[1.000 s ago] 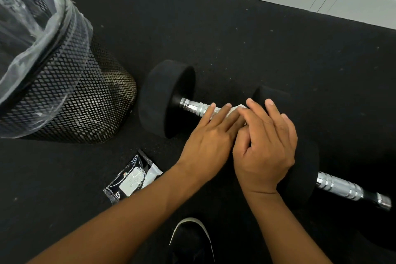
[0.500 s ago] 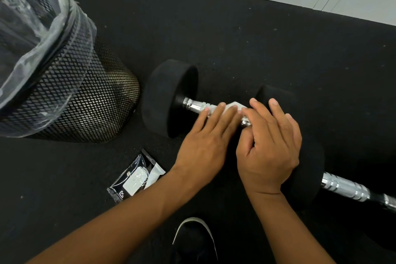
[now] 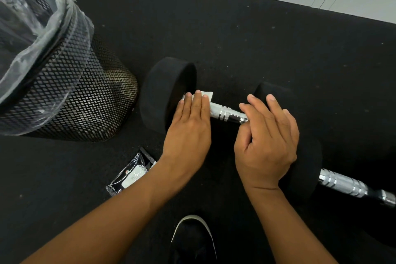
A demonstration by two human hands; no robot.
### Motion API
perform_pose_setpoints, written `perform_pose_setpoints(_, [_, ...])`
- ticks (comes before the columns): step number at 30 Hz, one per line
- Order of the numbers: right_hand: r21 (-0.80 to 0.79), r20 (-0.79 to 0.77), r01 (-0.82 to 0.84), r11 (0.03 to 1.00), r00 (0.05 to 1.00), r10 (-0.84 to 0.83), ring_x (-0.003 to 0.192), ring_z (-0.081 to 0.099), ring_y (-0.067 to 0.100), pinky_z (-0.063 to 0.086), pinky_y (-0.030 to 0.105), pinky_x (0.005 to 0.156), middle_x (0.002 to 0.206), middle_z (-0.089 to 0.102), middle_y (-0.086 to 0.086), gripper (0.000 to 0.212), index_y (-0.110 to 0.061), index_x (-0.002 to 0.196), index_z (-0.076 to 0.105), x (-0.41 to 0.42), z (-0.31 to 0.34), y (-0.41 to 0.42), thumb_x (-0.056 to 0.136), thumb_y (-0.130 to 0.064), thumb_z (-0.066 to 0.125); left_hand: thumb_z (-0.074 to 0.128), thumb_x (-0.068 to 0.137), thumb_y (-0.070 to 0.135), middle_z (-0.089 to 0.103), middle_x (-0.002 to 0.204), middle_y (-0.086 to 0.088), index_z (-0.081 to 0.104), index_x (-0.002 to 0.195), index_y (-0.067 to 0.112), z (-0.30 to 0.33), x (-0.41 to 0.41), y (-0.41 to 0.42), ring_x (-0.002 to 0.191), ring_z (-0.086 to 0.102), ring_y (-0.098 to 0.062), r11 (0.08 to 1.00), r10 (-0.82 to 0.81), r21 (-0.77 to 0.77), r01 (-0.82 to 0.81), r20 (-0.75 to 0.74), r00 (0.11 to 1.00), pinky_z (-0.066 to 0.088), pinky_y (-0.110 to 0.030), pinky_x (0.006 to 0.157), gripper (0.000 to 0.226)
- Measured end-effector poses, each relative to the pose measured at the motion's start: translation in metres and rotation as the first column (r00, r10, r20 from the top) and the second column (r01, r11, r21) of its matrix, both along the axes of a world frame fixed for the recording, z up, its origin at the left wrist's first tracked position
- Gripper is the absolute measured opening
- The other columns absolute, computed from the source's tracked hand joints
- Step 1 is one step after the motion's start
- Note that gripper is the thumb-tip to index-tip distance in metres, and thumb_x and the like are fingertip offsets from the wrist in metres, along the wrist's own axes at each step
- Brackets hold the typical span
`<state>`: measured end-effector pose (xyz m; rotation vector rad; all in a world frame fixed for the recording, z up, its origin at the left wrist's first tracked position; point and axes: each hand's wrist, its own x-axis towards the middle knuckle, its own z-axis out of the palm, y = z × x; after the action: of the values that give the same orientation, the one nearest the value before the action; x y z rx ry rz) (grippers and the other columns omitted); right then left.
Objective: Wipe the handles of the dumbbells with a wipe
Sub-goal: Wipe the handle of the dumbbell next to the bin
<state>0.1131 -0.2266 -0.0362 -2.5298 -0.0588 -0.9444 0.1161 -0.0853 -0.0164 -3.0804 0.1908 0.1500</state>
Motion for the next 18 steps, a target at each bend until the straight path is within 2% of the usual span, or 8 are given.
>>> perform_pose_setpoints(1, [-0.001, 0.001, 0.000, 1.000, 1.000, 0.000, 0.130, 0.061, 0.022, 0.040, 0.040, 0.115, 0.125, 0.073, -0.001, 0.038, -0.015, 0.112, 0.077, 0.000, 0.000, 0.000, 0.106, -0.015, 0.040, 0.015, 0.096, 0.011, 0.023, 0.163, -0.024, 0.021, 0.157, -0.003, 0.007, 0.002, 0.003, 0.151, 0.025, -0.038, 0.999, -0.017, -0.030, 0.017, -0.024, 1.000, 0.021, -0.043, 0.124, 0.063])
perform_pose_setpoints(3, [-0.002, 0.002, -0.001, 1.000, 1.000, 0.001, 0.130, 0.061, 0.023, 0.040, 0.041, 0.114, 0.125, 0.073, -0.001, 0.035, -0.015, 0.112, 0.077, 0.000, -0.001, -0.001, 0.105, -0.014, 0.043, 0.042, 0.097, 0.007, 0.032, 0.161, -0.019, 0.031, 0.154, 0.001, 0.019, 0.007, 0.010, 0.148, 0.035, -0.032, 0.995, -0.037, -0.090, 0.030, -0.079, 0.996, 0.032, -0.041, 0.118, 0.058])
perform_pose_setpoints(5, [0.000, 0.002, -0.002, 1.000, 1.000, 0.002, 0.130, 0.061, 0.022, 0.040, 0.041, 0.115, 0.125, 0.073, -0.001, 0.033, -0.015, 0.112, 0.077, -0.001, -0.001, -0.001, 0.104, -0.012, 0.045, 0.065, 0.087, 0.001, 0.046, 0.153, -0.018, 0.044, 0.147, 0.001, 0.029, 0.009, 0.013, 0.140, 0.047, -0.033, 0.994, -0.056, -0.100, 0.048, -0.078, 0.995, 0.044, -0.042, 0.108, 0.063])
perform_pose_setpoints(6, [0.001, 0.004, -0.002, 1.000, 1.000, 0.002, 0.130, 0.061, 0.022, 0.040, 0.041, 0.115, 0.125, 0.073, -0.001, 0.032, -0.015, 0.112, 0.077, -0.001, -0.001, 0.000, 0.104, -0.011, 0.046, 0.068, 0.085, -0.001, 0.049, 0.150, -0.019, 0.046, 0.145, 0.000, 0.030, 0.010, 0.013, 0.137, 0.050, -0.034, 0.995, -0.066, -0.080, 0.060, -0.081, 0.995, 0.047, -0.042, 0.105, 0.065])
perform_pose_setpoints(10, [-0.001, 0.007, -0.006, 1.000, 1.000, 0.006, 0.130, 0.061, 0.022, 0.041, 0.041, 0.114, 0.125, 0.073, -0.001, 0.033, -0.015, 0.112, 0.077, -0.001, -0.002, -0.001, 0.104, -0.012, 0.045, 0.055, 0.095, 0.004, 0.042, 0.154, -0.018, 0.033, 0.152, 0.002, 0.024, 0.016, 0.010, 0.142, 0.042, -0.033, 0.995, -0.098, 0.004, 0.099, -0.106, 0.990, 0.040, -0.039, 0.113, 0.061])
perform_pose_setpoints(13, [-0.001, 0.008, -0.007, 1.000, 1.000, 0.007, 0.129, 0.061, 0.023, 0.042, 0.041, 0.113, 0.124, 0.073, -0.001, 0.036, -0.015, 0.112, 0.077, -0.001, -0.001, -0.001, 0.105, -0.013, 0.042, 0.054, 0.094, 0.004, 0.052, 0.135, -0.010, 0.045, 0.140, 0.009, 0.029, 0.034, 0.011, 0.123, 0.050, -0.027, 0.989, -0.131, 0.052, 0.135, -0.074, 0.989, 0.049, -0.033, 0.090, 0.047])
perform_pose_setpoints(15, [0.000, 0.018, -0.007, 1.000, 1.000, 0.007, 0.129, 0.062, 0.022, 0.042, 0.041, 0.113, 0.123, 0.074, -0.001, 0.035, -0.015, 0.112, 0.078, -0.001, -0.001, -0.001, 0.104, -0.012, 0.044, 0.059, 0.092, 0.004, 0.053, 0.127, -0.008, 0.053, 0.131, 0.011, 0.035, 0.048, 0.014, 0.117, 0.050, -0.025, 0.981, -0.165, 0.087, 0.172, -0.085, 0.983, 0.041, -0.030, 0.074, 0.039])
perform_pose_setpoints(18, [0.000, 0.006, -0.011, 1.000, 1.000, 0.011, 0.130, 0.061, 0.022, 0.041, 0.040, 0.114, 0.124, 0.074, -0.001, 0.033, -0.015, 0.112, 0.077, -0.001, -0.001, -0.002, 0.103, -0.011, 0.046, 0.060, 0.094, 0.010, 0.060, 0.120, -0.006, 0.061, 0.120, 0.014, 0.036, 0.062, 0.019, 0.110, 0.056, -0.023, 0.932, -0.285, 0.192, 0.308, -0.141, 0.948, 0.039, -0.030, 0.071, 0.027])
